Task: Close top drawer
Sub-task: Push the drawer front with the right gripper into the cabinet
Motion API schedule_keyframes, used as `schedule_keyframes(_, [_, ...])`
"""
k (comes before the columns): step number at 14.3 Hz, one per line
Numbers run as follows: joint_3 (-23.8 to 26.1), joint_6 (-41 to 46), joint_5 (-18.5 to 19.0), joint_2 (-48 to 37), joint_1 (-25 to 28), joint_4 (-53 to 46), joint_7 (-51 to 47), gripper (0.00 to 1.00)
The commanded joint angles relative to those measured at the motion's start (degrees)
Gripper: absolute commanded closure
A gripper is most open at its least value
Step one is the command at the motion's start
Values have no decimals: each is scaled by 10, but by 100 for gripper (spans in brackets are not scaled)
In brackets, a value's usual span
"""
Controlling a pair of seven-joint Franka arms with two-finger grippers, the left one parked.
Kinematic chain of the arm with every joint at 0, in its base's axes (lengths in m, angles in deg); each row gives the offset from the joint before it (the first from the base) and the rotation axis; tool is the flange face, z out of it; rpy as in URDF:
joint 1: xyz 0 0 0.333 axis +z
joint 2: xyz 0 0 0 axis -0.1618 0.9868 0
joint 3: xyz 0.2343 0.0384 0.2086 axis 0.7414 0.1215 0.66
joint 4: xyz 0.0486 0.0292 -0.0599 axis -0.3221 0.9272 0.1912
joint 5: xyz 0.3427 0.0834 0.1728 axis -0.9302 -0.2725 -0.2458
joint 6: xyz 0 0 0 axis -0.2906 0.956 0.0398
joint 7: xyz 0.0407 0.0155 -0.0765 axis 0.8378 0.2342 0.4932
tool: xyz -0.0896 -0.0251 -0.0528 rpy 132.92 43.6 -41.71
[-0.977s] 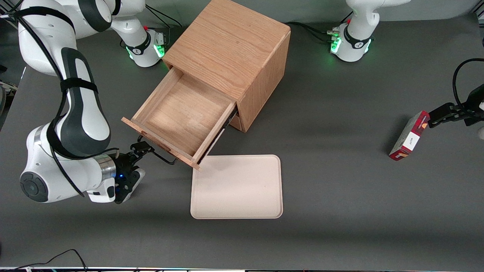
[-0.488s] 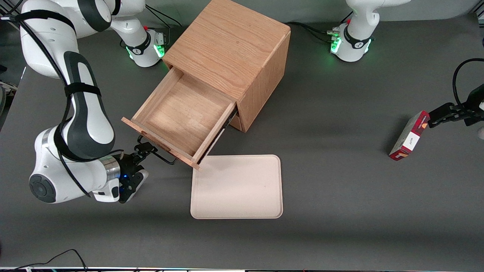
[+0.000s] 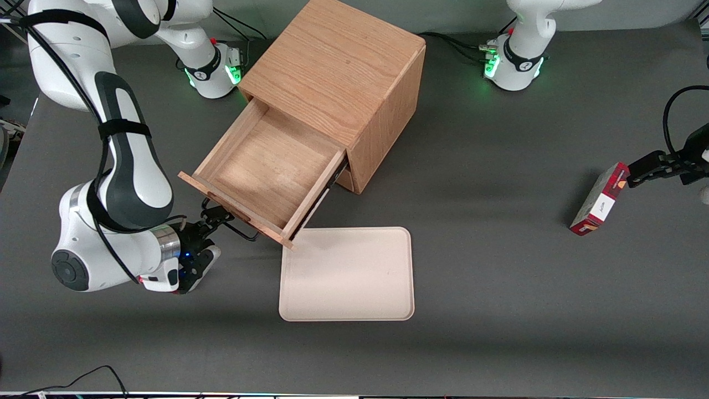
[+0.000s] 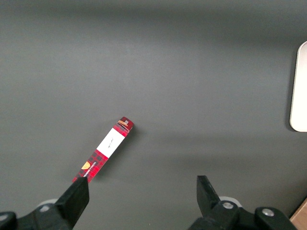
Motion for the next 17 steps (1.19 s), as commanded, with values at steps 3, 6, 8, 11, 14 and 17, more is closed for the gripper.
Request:
schedule_keyframes(3, [1,-22,-31,-59,-1,81,-26,0])
schedule_keyframes(6, [2,-30,-40,-85,0,122,-29,0])
schedule_keyframes(8, [2,-41,-57,-103,1,152,-34,0])
schedule_keyframes(11, [2,-55,-65,-126,3,189,-34,0])
schedule_keyframes(14, [3,-70,-74,-147,5,223,-45,0])
schedule_keyframes(17, [17,-79,-75,-166,5,248,-69,0])
